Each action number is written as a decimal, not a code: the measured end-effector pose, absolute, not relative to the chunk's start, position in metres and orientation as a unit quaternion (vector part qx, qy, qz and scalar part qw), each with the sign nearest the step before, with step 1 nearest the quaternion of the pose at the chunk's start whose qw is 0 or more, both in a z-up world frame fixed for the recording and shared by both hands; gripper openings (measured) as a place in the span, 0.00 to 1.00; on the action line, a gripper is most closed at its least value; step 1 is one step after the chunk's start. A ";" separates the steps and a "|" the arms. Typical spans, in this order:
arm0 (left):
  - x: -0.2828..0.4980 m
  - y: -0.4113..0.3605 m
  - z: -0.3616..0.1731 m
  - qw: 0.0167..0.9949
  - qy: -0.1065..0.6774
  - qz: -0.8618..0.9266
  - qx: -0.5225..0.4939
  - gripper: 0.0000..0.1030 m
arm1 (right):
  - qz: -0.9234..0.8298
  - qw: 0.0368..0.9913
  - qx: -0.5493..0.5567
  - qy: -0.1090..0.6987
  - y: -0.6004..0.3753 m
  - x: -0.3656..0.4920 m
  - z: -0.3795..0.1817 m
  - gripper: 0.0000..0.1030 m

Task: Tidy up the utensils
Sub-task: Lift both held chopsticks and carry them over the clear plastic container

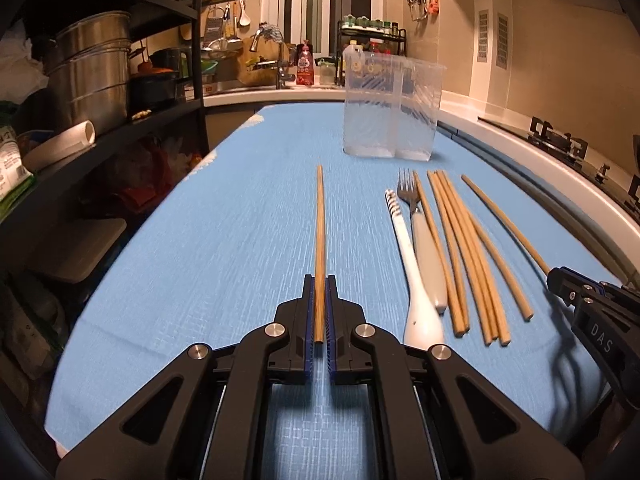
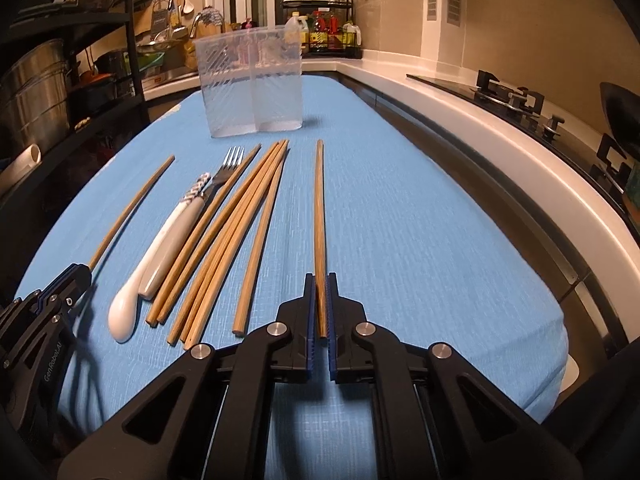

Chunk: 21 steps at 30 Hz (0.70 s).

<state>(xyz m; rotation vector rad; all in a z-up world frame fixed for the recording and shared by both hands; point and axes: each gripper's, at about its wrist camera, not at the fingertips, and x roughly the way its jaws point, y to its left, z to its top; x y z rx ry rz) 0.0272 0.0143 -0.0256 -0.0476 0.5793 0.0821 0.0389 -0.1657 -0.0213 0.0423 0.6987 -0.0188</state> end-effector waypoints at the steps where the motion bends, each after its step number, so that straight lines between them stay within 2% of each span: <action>1: 0.025 0.015 -0.020 0.959 0.280 0.042 -0.024 0.05 | -0.008 0.941 0.021 0.338 -0.167 0.038 -0.018 0.05; 15: 0.004 0.008 0.063 0.979 0.200 0.033 -0.011 0.05 | 0.009 0.963 0.000 0.269 -0.175 0.016 0.057 0.05; 21: 0.015 0.014 0.084 0.980 0.195 0.028 -0.017 0.05 | 0.008 0.969 -0.001 0.247 -0.180 0.024 0.094 0.05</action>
